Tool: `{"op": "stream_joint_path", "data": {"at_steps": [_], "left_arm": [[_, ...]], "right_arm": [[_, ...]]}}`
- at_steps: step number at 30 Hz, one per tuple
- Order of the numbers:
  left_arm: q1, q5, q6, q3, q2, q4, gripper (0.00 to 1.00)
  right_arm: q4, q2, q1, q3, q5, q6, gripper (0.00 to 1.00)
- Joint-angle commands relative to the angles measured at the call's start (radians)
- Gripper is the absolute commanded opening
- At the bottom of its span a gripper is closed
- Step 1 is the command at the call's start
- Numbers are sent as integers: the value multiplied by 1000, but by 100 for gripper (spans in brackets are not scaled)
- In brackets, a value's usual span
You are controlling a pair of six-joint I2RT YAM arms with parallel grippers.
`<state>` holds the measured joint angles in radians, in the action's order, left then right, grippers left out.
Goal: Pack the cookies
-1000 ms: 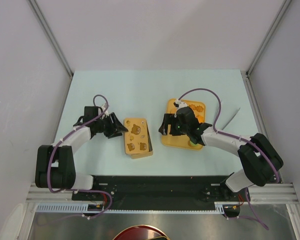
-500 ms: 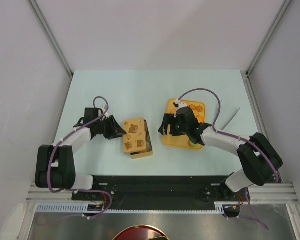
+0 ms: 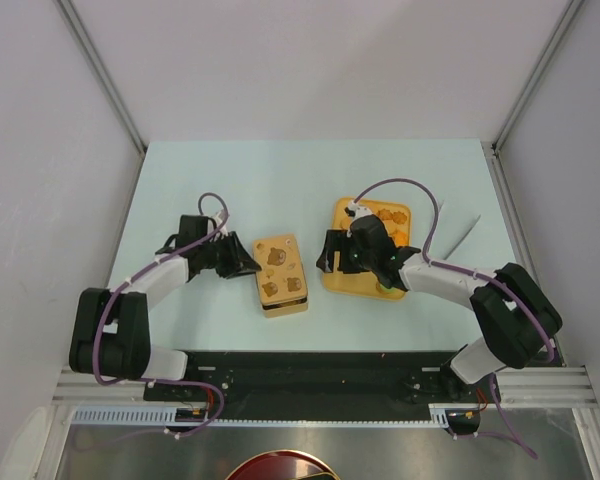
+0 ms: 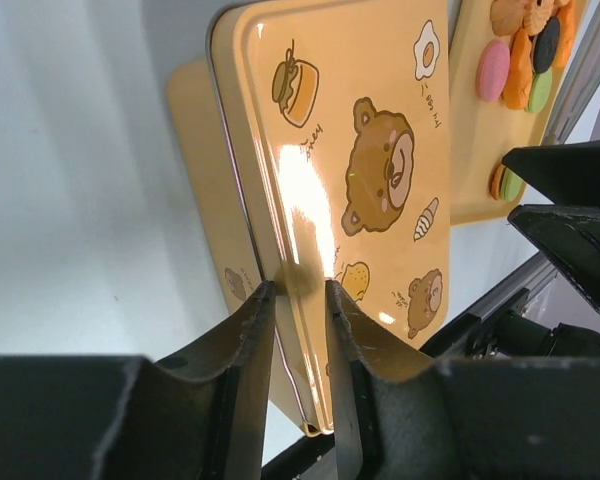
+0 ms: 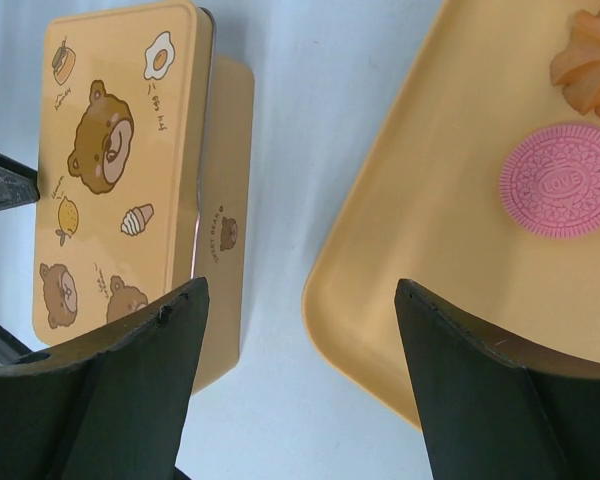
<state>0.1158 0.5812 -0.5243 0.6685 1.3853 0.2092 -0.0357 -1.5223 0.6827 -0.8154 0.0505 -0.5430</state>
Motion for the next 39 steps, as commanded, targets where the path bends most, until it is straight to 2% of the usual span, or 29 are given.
{"op": "stream_joint_path", "data": {"at_steps": [1, 7, 12, 21, 31, 39], "left_arm": [[33, 16, -26, 5, -31, -28, 31], [48, 6, -34, -10, -61, -25, 31], [48, 0, -17, 31, -81, 21, 38], [48, -1, -13, 23, -112, 38, 41], [48, -1, -28, -27, -111, -5, 45], [47, 8, -37, -72, -109, -42, 46]], "right_arm": [[-36, -9, 8, -4, 3, -3, 80], [-32, -10, 11, -13, 0, 2, 80], [-18, -4, 14, -24, -3, 6, 80], [-23, -18, 23, -41, 8, 3, 81], [-122, -53, 14, -45, 146, -51, 87], [-155, -131, 15, -56, 212, -72, 87]]}}
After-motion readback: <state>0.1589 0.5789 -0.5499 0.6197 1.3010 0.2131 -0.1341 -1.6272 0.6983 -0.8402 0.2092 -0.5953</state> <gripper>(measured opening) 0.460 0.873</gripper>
